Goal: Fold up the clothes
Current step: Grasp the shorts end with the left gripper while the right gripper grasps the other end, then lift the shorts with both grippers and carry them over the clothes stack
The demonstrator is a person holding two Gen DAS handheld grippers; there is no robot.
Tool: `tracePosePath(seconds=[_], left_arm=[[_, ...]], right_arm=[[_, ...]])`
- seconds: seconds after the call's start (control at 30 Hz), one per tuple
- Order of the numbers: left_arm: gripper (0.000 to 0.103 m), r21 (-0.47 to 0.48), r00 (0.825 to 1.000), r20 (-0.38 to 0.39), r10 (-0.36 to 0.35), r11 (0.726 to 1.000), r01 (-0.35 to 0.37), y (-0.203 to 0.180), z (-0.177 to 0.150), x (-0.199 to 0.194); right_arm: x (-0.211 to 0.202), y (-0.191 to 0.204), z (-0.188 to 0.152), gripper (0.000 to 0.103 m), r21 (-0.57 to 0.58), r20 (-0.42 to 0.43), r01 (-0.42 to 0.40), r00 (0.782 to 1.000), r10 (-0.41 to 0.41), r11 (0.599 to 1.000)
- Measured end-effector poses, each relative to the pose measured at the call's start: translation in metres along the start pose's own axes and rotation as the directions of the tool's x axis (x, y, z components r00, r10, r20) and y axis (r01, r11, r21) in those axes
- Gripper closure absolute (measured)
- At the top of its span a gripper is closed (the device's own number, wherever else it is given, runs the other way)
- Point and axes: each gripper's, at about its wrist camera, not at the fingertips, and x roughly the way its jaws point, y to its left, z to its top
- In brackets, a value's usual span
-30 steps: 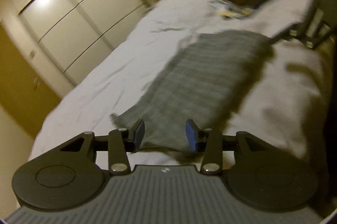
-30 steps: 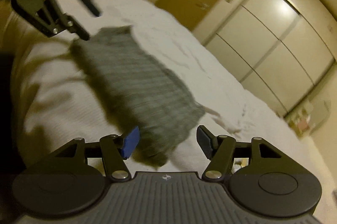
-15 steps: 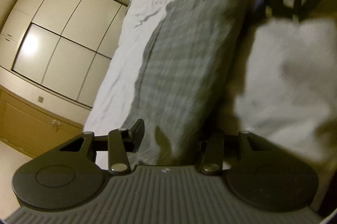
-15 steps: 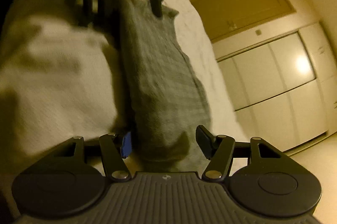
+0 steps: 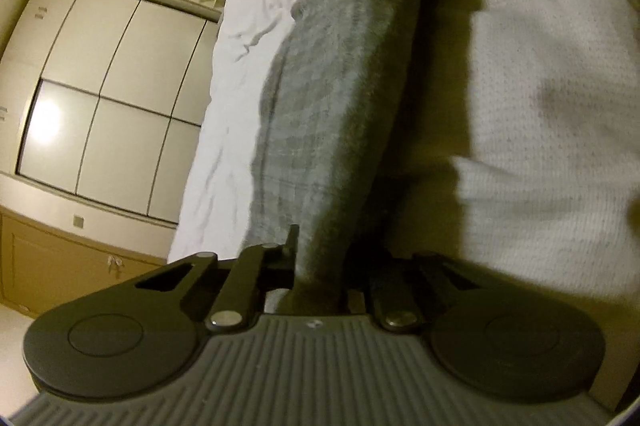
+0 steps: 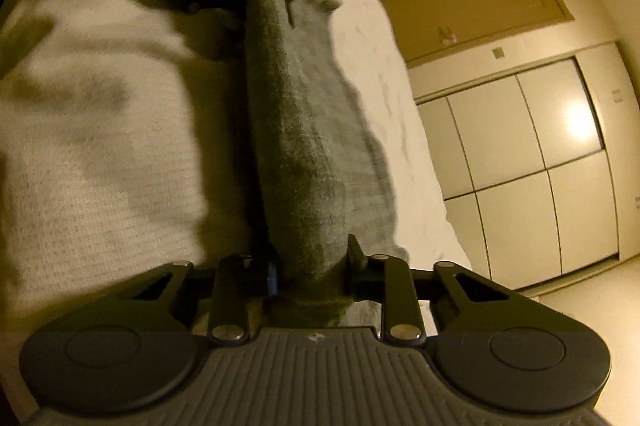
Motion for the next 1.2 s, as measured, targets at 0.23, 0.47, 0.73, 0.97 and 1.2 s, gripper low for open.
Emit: tracePosePath(seconds=[0.23,0.47,0.73,0.97,1.2], left_arm=[[0.094,0.011,0.997,0.067,0.029,1.0,-0.03,0.025,0.018,-0.012],[0.094,0.018,0.974,0.22,0.053,0.998,-0.058,0.045,0.074,-0.037],[0.094,0.092,0.924,0.382,0.024,0.994,-0.064,0.046,0.15,-0.044],[0.094,0.127,0.867,0.498,0.009,0.989,-0.083,0.055,0.232,-0.025],[0.094,0.102,0.822,0.569,0.039,0.988,-0.118,0.079,0.315,0.036]], right_arm=[[-0.033,-0.053,-0.006,0.081,0.077,0.001,0.097,0.995,-0.097,0.992],[-0.088,-0.092,-0.03,0.082,0.153,-0.075,0.188,0.981,-0.179,0.97],[-0.144,-0.115,-0.078,0.082,0.208,-0.205,0.265,0.953,-0.223,0.941],[-0.179,-0.137,-0.139,0.082,0.233,-0.317,0.388,0.897,-0.307,0.892],[-0.149,-0.197,-0.204,0.082,0.184,-0.392,0.508,0.823,-0.411,0.842]])
